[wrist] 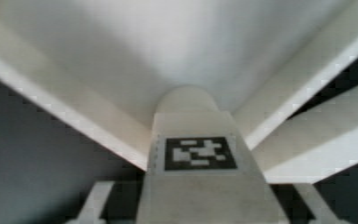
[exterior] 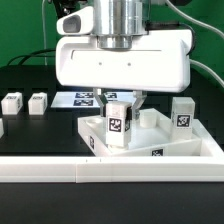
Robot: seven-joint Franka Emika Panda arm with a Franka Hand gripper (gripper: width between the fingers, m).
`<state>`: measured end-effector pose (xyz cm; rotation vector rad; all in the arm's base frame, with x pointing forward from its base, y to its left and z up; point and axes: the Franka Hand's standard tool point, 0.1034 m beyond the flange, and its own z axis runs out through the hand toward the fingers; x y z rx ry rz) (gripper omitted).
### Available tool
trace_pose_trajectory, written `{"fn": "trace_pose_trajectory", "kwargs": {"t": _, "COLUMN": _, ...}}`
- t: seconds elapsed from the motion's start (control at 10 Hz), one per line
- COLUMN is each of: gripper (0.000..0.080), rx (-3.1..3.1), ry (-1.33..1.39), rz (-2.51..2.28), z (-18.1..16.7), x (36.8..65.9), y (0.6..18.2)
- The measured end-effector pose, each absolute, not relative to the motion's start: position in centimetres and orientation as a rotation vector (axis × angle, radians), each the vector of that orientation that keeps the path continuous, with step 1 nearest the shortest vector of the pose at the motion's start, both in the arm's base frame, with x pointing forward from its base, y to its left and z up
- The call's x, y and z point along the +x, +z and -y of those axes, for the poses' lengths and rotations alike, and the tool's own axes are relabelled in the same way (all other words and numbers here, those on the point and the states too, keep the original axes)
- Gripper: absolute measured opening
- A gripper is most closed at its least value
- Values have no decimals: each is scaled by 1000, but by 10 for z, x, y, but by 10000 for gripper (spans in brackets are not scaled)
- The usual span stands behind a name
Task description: Assemble square table
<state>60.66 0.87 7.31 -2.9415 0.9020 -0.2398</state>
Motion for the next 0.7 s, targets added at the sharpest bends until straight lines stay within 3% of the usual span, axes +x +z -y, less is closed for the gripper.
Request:
{"fn": "trace_pose_trajectory", "kwargs": {"t": 0.5, "gripper": 292, "rx": -2642, "ry": -209, "rz": -1491, "z": -10, "x": 607, "y": 73}}
{"fn": "trace_pose_trajectory", "kwargs": {"t": 0.7, "gripper": 292, "rx": -2663, "ry": -211, "rz": -1453, "z": -11, "x": 607, "y": 73}}
